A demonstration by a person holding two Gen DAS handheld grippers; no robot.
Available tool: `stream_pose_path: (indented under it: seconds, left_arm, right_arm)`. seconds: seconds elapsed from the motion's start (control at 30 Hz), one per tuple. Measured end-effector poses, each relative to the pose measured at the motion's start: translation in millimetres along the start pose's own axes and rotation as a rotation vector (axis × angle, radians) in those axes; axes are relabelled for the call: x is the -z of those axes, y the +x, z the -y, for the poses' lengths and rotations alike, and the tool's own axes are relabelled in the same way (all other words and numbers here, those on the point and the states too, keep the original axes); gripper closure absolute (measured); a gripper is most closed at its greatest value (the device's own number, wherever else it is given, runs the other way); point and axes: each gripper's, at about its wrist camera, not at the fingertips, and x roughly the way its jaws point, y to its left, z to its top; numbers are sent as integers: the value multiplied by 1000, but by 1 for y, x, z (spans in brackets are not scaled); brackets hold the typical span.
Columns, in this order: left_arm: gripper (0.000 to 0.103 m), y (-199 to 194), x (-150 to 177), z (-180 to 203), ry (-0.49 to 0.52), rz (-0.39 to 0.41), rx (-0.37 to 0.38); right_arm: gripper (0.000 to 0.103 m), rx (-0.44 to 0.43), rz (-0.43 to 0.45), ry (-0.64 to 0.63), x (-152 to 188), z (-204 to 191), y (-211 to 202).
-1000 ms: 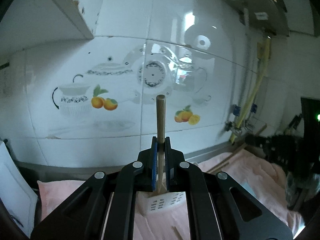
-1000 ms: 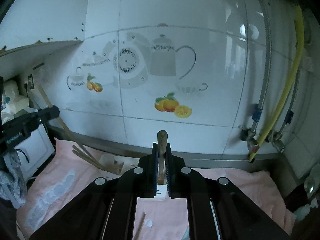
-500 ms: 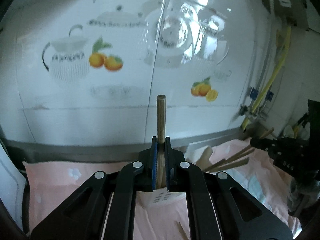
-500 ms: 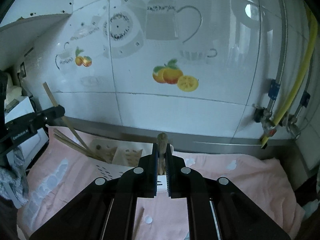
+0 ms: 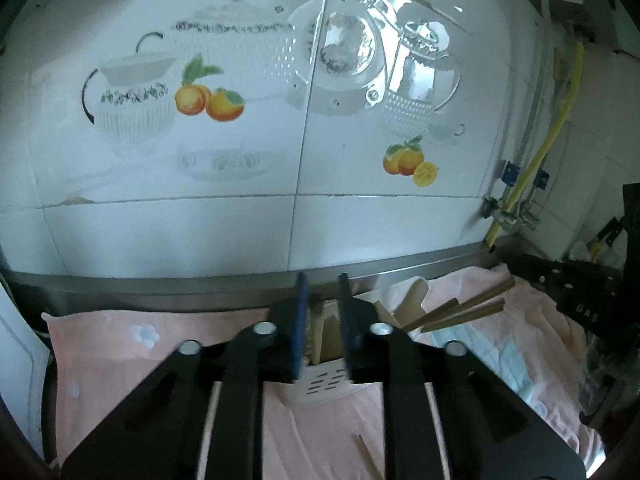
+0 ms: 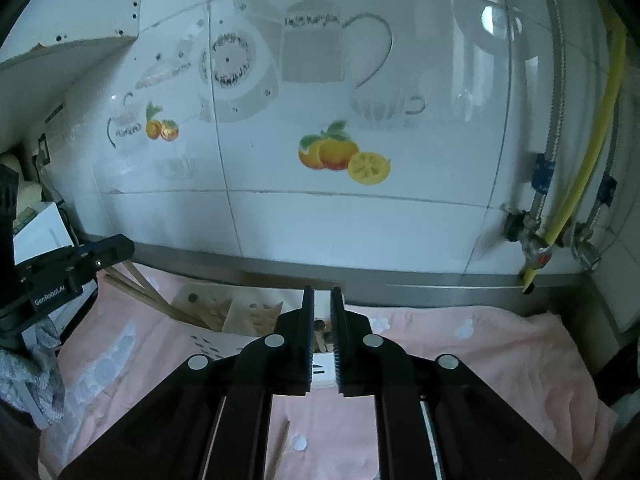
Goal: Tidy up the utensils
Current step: 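Drop both chopsticks into the white holder by opening both tools, then move both open tools back to the last chopsticks on the towel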
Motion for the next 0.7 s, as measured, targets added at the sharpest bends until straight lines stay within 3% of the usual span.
stream_pose_path:
  seconds: [0.13,0.2,0.3,0.7]
  left_arm:
    - [76,-18,2,2,-1,26,2]
    - [65,-28,5,3,0,37,2]
    - [60,-48,15,6,9,62,2]
    - [38,-91,83,20,51,62,-33]
  right_arm:
    - [86,-5,37,12,1,1,-20]
    - [81,-10,57,13,6,-1,-33]
    - [77,-13,74,13,19,-6,-50]
    - [76,-33,-20,-18,127,-38,-70]
